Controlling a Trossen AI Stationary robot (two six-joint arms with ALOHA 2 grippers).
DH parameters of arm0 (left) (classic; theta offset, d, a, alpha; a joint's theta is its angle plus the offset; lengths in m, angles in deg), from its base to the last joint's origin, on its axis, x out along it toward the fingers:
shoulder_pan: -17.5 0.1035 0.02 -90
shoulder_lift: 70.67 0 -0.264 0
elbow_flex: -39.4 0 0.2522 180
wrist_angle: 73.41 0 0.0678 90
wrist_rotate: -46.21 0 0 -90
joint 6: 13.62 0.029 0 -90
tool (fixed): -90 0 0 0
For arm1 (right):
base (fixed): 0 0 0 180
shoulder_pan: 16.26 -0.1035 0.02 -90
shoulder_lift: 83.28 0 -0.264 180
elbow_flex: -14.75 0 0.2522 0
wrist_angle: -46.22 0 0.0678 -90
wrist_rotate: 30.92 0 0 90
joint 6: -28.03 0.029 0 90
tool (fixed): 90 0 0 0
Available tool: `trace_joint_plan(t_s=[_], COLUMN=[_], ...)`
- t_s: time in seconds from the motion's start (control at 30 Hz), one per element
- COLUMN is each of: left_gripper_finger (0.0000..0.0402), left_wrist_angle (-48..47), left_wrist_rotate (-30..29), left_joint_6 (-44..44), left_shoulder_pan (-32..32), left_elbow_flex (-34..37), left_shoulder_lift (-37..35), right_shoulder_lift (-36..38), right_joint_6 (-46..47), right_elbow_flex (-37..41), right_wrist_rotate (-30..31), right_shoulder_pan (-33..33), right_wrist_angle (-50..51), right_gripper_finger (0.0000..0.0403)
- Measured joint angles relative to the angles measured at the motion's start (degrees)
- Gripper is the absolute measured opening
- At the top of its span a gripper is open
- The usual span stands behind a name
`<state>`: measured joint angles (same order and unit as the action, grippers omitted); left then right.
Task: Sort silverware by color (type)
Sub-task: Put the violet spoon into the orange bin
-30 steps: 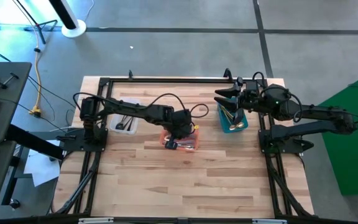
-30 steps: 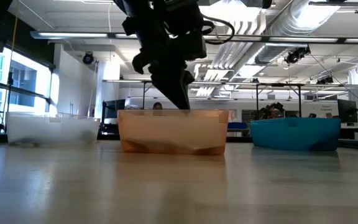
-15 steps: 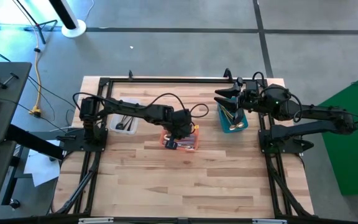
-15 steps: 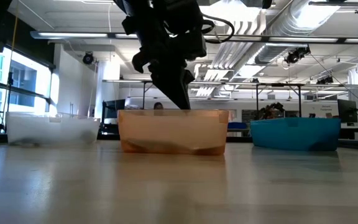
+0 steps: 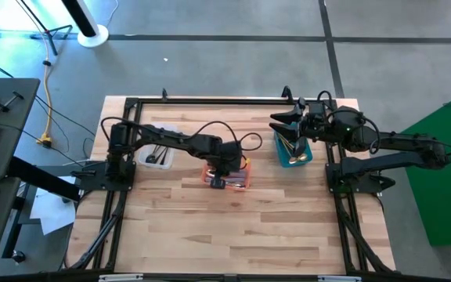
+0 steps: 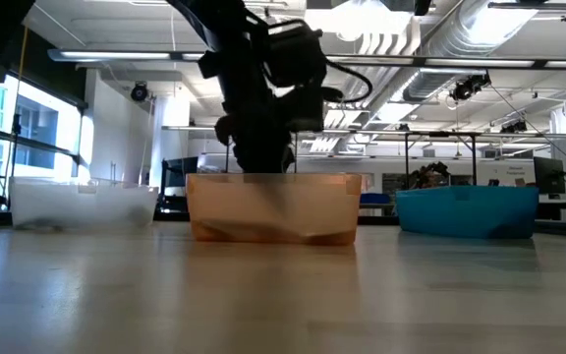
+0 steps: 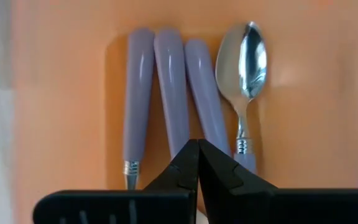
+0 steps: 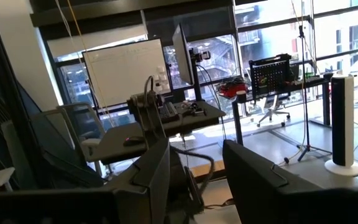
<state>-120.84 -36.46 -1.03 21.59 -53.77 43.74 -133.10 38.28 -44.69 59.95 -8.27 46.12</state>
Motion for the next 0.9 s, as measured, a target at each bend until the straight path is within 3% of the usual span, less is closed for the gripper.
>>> trace_joint_plan(t_s=[0.9], left_gripper_finger=[0.0001], left_wrist_angle=[0.51], left_wrist_rotate=[0.04], left_joint_6=[-1.37], left_shoulder_pan=[0.00], left_elbow_flex=[0.00], left_shoulder_lift=[2.95], right_shoulder_lift=[-0.07], right_joint_6=[0.18], right_elbow_flex=[-0.01], right_wrist_rotate=[-0.01], right_shoulder_pan=[-0.02], right_wrist_angle=[2.00], right_gripper_finger=[0.0134])
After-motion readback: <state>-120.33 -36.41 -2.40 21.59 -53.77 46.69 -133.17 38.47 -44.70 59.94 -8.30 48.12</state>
